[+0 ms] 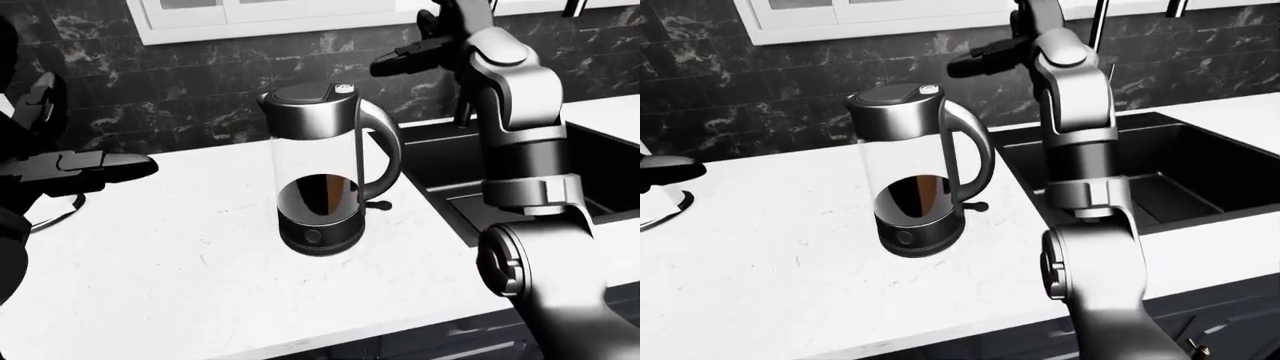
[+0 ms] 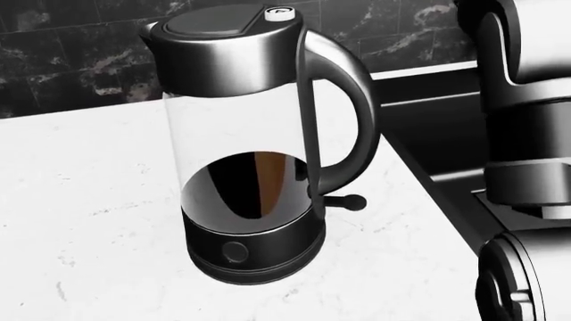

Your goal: Press the button to open the lid of the electric kettle.

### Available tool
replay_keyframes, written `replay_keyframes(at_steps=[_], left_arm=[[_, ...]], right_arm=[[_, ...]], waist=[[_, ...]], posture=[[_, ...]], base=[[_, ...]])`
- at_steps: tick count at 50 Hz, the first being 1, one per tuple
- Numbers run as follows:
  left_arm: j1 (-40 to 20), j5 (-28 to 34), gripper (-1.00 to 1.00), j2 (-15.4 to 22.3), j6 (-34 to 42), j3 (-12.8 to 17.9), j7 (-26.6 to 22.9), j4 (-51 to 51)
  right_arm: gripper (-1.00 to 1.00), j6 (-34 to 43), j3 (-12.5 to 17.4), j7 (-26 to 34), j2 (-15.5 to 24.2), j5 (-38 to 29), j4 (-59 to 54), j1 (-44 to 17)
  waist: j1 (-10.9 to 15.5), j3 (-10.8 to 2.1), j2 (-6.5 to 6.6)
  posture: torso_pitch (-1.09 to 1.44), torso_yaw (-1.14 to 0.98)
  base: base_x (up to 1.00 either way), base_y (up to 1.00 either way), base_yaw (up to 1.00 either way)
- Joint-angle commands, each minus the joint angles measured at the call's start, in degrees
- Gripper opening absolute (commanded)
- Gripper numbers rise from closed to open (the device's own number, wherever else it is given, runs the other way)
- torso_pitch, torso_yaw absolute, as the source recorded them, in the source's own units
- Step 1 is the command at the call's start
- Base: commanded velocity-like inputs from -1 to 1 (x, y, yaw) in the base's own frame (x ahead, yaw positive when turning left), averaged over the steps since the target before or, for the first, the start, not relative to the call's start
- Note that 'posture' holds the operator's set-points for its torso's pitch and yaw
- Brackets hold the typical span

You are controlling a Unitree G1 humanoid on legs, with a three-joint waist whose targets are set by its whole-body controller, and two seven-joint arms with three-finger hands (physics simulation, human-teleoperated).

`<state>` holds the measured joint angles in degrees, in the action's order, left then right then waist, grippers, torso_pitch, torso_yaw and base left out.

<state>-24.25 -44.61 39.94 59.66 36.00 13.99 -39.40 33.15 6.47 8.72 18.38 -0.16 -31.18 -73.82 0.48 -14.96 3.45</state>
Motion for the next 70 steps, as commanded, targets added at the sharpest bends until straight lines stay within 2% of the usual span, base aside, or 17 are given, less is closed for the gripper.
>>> replay_keyframes(at_steps=[1, 44, 56, 70], left_arm=[[-1.19, 0.20, 1.00, 1.00, -1.62, 0.68, 0.12, -0.45], [-0.60, -0.64, 1.00, 1.32, -1.88, 0.99, 0.61, -0.30], [-0.54, -0.65, 1.00, 1.31, -1.80, 1.07, 0.62, -0.35], [-0.54, -0.44, 1.00, 1.23, -1.73, 1.05, 0.51, -0.32]], right_arm=[[1.00, -1.73, 0.15, -0.43, 0.25, 0.00, 1.42, -2.48], [1.00, -1.42, -1.20, 0.10, -3.00, -1.98, 1.14, -3.08], [1.00, -0.35, -0.93, -3.34, -3.86, -1.27, 0.14, -3.76], [1.00, 0.43, -0.95, -4.44, -4.16, -0.76, 0.56, -3.88]], waist=[[0.01, -0.56, 0.14], [-0.01, -0.50, 0.48], [0.00, -0.49, 0.51], [0.06, -0.50, 0.54]], posture=[[-0.43, 0.00], [-0.43, 0.00], [-0.43, 0.00], [-0.43, 0.00]], base=[[0.00, 0.00, 0.00], [0.00, 0.00, 0.00], [0.00, 0.00, 0.00], [0.00, 0.00, 0.00]])
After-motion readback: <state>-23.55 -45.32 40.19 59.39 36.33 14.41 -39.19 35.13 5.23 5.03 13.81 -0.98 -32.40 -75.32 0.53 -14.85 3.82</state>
